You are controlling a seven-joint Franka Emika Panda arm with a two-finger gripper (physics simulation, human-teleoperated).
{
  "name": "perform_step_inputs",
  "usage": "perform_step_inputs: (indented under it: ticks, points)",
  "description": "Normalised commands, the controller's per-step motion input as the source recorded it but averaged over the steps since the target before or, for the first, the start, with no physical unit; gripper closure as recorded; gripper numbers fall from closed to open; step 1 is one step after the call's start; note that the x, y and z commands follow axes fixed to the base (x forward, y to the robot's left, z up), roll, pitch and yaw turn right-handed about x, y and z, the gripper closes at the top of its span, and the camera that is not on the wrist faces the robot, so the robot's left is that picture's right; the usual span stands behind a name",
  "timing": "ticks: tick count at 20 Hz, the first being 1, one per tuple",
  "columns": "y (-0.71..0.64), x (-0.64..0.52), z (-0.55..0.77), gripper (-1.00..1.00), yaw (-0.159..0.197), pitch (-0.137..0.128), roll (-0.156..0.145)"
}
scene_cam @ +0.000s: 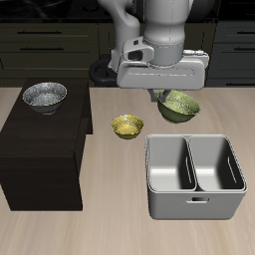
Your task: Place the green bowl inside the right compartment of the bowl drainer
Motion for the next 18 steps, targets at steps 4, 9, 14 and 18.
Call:
perform_step_inputs:
  ticks: [4, 9, 14, 18]
  points:
    - [-0.13, 0.08, -0.2, 1.0, 0.02, 0.018, -0.021]
    - [-0.08, 0.05, -0.21, 1.0, 0.018, 0.023, -0.02]
    - [-0.01, 0.05, -0.18, 1.0, 0.01, 0.017, 0.003]
    - [-0.03, 0.06, -0.15, 1.0, 0.024, 0.012, -0.011]
